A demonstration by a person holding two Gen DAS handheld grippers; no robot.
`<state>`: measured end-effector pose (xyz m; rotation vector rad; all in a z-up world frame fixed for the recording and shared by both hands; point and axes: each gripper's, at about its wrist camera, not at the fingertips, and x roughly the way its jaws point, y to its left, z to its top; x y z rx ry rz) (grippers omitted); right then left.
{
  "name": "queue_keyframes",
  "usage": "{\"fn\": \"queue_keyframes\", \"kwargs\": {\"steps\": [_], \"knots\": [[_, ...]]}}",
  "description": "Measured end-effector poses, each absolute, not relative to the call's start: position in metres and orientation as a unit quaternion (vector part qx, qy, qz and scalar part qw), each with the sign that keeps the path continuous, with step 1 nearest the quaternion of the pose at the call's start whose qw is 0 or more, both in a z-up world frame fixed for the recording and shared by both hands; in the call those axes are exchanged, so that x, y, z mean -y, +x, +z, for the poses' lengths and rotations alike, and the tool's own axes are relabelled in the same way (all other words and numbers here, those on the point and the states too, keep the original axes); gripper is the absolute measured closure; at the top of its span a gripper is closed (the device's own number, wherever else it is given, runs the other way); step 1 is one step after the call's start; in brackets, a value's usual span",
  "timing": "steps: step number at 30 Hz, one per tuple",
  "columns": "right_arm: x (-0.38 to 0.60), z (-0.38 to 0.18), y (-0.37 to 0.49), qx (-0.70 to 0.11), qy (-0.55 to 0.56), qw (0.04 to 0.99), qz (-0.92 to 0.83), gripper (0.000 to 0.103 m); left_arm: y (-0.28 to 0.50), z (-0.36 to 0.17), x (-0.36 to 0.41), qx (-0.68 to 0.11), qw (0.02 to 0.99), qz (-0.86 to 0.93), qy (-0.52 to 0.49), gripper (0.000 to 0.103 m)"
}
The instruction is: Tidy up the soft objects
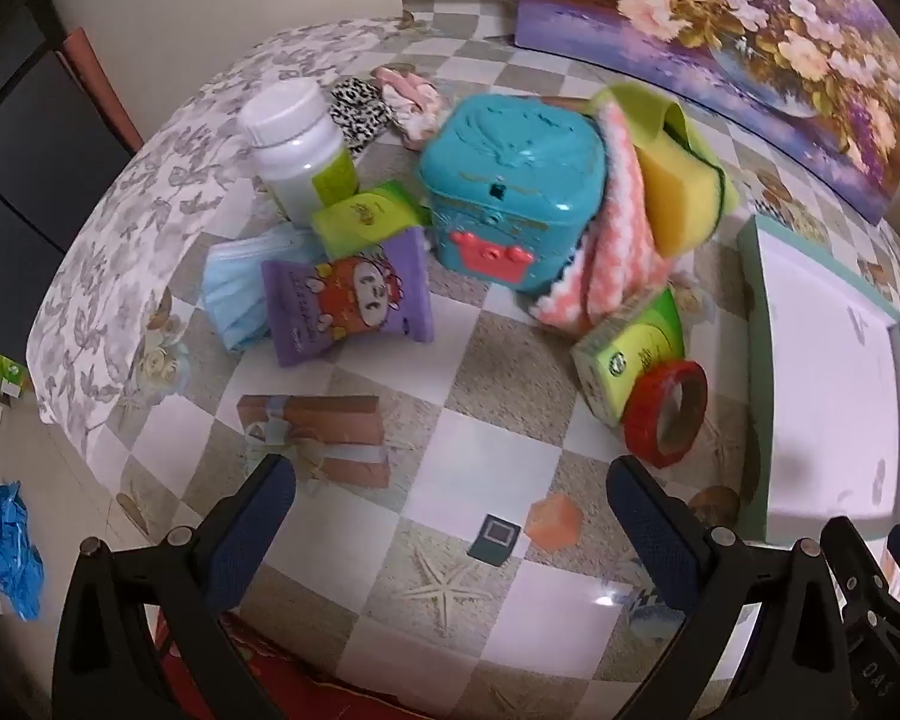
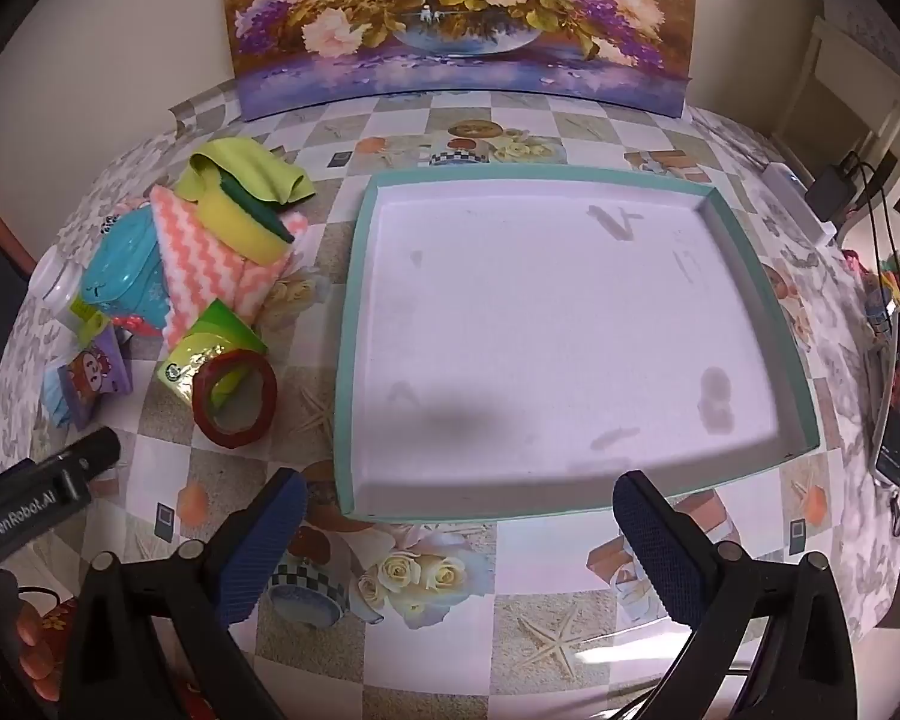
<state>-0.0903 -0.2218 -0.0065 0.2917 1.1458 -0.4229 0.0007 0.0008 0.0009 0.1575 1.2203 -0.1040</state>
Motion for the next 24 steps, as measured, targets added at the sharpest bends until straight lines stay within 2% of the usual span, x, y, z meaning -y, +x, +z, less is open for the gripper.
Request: {"fn": "queue_keyframes", "kwargs": {"steps": [12,16,24], "knots": [[0.223,-0.008,-0.09,-0.539,0.138,0.807,-0.199,0.0,0.013,-0.002,-0.004,-0.563,0.82,-0.043,0.099,0.0],[0.223,-0.008,-0.091,-0.538,0.137,0.807,-0.199,0.0,0.013,-0.012,0.006,-0.579,0.803,-0.06,0.125,0.0],[0.222,-0.008,-0.089,-0.54,0.135,0.807,-0.198,0.0,-0.001,-0.009,0.026,-0.559,0.809,-0.078,0.164,0.0]]}}
